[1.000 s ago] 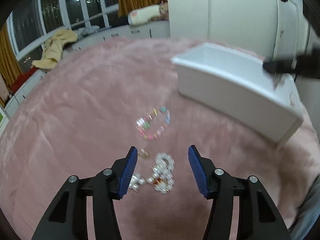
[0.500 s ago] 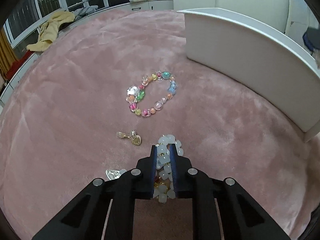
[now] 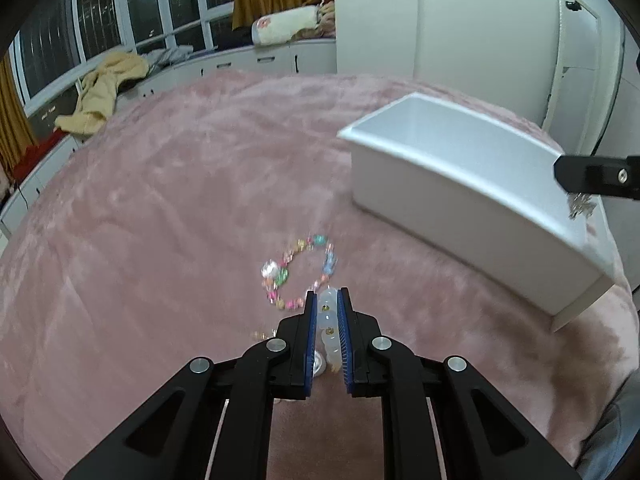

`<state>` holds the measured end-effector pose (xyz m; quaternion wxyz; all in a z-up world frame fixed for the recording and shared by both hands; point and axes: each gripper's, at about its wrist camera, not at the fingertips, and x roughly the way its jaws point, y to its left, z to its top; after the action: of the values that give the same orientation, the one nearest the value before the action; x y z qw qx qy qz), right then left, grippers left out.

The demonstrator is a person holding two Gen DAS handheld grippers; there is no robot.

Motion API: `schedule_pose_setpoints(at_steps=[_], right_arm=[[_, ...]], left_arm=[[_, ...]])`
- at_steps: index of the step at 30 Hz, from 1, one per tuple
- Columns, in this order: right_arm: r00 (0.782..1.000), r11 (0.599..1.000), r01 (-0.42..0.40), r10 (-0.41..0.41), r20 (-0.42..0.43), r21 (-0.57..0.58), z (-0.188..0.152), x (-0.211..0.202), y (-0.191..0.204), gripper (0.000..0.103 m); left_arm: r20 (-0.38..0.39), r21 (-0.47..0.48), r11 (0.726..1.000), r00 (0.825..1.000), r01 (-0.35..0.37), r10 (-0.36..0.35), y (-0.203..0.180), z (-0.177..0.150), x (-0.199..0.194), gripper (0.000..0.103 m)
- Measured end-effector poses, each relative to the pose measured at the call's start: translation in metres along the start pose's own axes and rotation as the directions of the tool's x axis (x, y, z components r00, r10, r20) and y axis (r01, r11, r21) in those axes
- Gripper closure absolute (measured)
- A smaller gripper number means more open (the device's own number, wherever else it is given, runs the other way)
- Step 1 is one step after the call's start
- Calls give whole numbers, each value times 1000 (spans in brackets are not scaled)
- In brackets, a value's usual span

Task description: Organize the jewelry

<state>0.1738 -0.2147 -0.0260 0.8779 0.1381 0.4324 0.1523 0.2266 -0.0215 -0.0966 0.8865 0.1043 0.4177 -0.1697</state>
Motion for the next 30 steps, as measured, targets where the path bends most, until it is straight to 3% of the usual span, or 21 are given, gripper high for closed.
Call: schedule_pose_setpoints(at_steps=[9,15,30], right_arm=[[999,1000,9,-9,34,1,13,-28,0,91],[998,999,31,-34,55,40,19,-41,-21,91],[996,983,71,-79,42,168,15,-36,-108,91]], left_arm=[[72,59,998,997,25,-29,-27,38,-41,88],[105,99,994,993,42,-53,-51,72,-51,88],[117,216,972,986,90,-117,-134,136,-24,88]])
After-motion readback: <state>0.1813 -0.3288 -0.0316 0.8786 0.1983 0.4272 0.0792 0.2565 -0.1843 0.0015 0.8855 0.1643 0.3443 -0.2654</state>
